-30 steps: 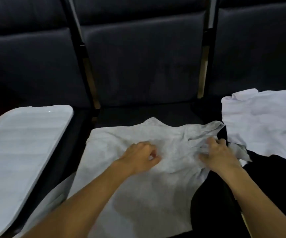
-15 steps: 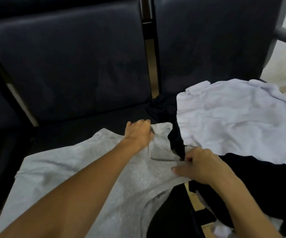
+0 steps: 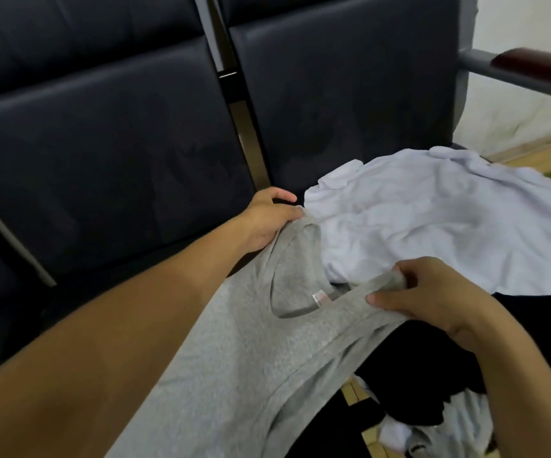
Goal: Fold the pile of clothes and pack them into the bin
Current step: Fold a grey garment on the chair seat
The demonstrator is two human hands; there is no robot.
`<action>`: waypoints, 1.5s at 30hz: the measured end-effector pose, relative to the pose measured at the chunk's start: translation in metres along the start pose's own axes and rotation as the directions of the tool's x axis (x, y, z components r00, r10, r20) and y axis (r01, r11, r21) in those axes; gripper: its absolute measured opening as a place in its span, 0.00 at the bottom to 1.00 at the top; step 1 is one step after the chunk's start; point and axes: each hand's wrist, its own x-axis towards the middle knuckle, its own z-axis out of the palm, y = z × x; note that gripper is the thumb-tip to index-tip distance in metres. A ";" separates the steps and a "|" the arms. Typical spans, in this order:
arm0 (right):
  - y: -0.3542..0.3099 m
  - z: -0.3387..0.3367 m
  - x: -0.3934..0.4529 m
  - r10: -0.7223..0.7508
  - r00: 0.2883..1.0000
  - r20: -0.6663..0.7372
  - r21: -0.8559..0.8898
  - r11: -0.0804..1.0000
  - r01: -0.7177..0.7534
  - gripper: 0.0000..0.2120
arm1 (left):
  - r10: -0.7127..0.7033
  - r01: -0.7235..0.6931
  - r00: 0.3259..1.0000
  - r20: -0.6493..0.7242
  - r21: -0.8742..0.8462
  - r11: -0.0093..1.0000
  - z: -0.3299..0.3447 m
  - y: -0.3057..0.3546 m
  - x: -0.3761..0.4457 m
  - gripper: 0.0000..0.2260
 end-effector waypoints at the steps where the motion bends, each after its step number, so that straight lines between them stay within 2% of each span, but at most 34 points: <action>1: 0.001 -0.002 0.000 -0.003 1.000 -0.021 0.038 0.999 0.004 0.15 | 0.061 -0.062 0.998 0.008 0.134 0.989 0.004 0.004 0.003 0.14; 3: 0.005 -0.006 0.001 -0.004 0.996 -0.094 0.101 0.995 0.013 0.13 | 0.180 -0.192 0.981 0.067 0.360 0.913 0.009 0.017 0.007 0.12; 4: 0.005 -0.009 0.001 -0.003 0.992 -0.128 0.146 0.989 0.022 0.13 | 0.233 -0.259 0.966 0.115 0.472 0.842 0.009 0.026 0.009 0.10; 6: 0.004 -0.015 0.000 -0.004 0.986 -0.165 0.261 0.964 0.048 0.13 | 0.296 -0.382 0.923 0.248 0.687 0.618 0.001 0.046 0.008 0.04; 7: 0.003 -0.017 0.000 -0.006 0.982 -0.189 0.306 0.950 0.065 0.13 | 0.301 -0.421 0.904 0.303 0.748 0.512 -0.005 0.056 0.004 0.03; 9: 0.003 -0.020 0.000 -0.018 0.964 -0.265 0.302 0.948 0.101 0.12 | 0.306 -0.437 0.893 0.330 0.797 0.417 -0.015 0.067 0.000 0.04; 10: 0.003 -0.021 0.000 -0.021 0.950 -0.311 0.268 0.957 0.109 0.11 | 0.307 -0.428 0.897 0.318 0.795 0.430 -0.019 0.070 -0.002 0.05; 13: 0.004 -0.021 0.000 -0.040 0.916 -0.400 0.205 0.970 0.132 0.12 | 0.264 -0.345 0.938 0.226 0.690 0.636 -0.019 0.065 -0.008 0.06; 14: 0.003 -0.021 -0.002 -0.043 0.910 -0.411 0.212 0.967 0.142 0.12 | 0.251 -0.309 0.950 0.186 0.669 0.676 -0.016 0.062 -0.007 0.06; 17: 0.005 -0.021 -0.003 -0.048 0.893 -0.447 0.165 0.977 0.136 0.09 | 0.242 -0.204 0.969 0.046 0.696 0.688 -0.005 0.052 -0.002 0.09; 21: 0.019 -0.026 0.000 -0.022 0.887 -0.462 0.062 0.996 0.058 0.07 | 0.041 0.047 0.995 -0.088 0.807 0.589 0.005 0.041 0.008 0.21; 23: 0.026 -0.026 0.002 -0.003 0.910 -0.414 0.019 1.000 0.012 0.05 | -0.079 0.134 0.991 -0.109 0.733 0.667 0.010 0.034 0.014 0.25; 25: 0.033 -0.024 0.005 0.033 0.941 -0.338 -0.002 0.999 -0.036 0.03 | -0.165 0.211 0.977 -0.132 0.613 0.762 0.017 0.030 0.018 0.23; 27: 0.037 -0.022 0.009 0.087 0.965 -0.246 0.041 0.996 -0.079 0.04 | -0.261 0.265 0.960 -0.098 0.612 0.745 0.024 0.029 0.021 0.21; 28: 0.037 -0.022 0.010 0.111 0.976 -0.189 0.080 0.992 -0.097 0.02 | -0.302 0.265 0.951 -0.062 0.661 0.702 0.025 0.027 0.021 0.21; 30: 0.039 -0.023 0.010 0.152 0.985 -0.075 0.107 0.984 -0.144 0.07 | -0.325 0.262 0.945 -0.043 0.694 0.671 0.030 0.020 0.021 0.21; 32: 0.042 -0.024 0.009 0.185 0.983 -0.001 0.050 0.981 -0.185 0.10 | -0.299 0.271 0.953 -0.045 0.563 0.781 0.036 0.012 0.029 0.17; 34: 0.044 -0.029 0.007 0.196 0.981 -0.011 -0.020 0.980 -0.196 0.11 | -0.246 0.242 0.968 -0.041 0.395 0.887 0.044 0.010 0.032 0.13; 36: 0.045 -0.033 0.006 0.198 0.979 -0.056 -0.002 0.980 -0.198 0.11 | -0.134 0.145 0.989 -0.054 0.334 0.931 0.051 0.011 0.038 0.14; 39: 0.044 -0.039 0.005 0.167 0.973 -0.162 0.127 0.981 -0.148 0.13 | 0.027 -0.014 0.999 -0.043 0.279 0.960 0.059 0.021 0.038 0.14; 41: 0.042 -0.042 0.003 0.137 0.969 -0.206 0.258 0.963 -0.081 0.14 | 0.087 -0.070 0.995 -0.056 0.254 0.965 0.061 0.030 0.039 0.12; 44: 0.031 -0.046 -0.005 0.073 0.992 -0.107 0.488 0.873 -0.011 0.14 | 0.161 -0.162 0.986 0.035 0.368 0.916 0.044 0.044 0.036 0.11; 45: 0.024 -0.046 -0.010 0.026 0.999 -0.041 0.550 0.835 0.001 0.14 | 0.192 -0.220 0.976 0.107 0.487 0.846 0.032 0.050 0.032 0.10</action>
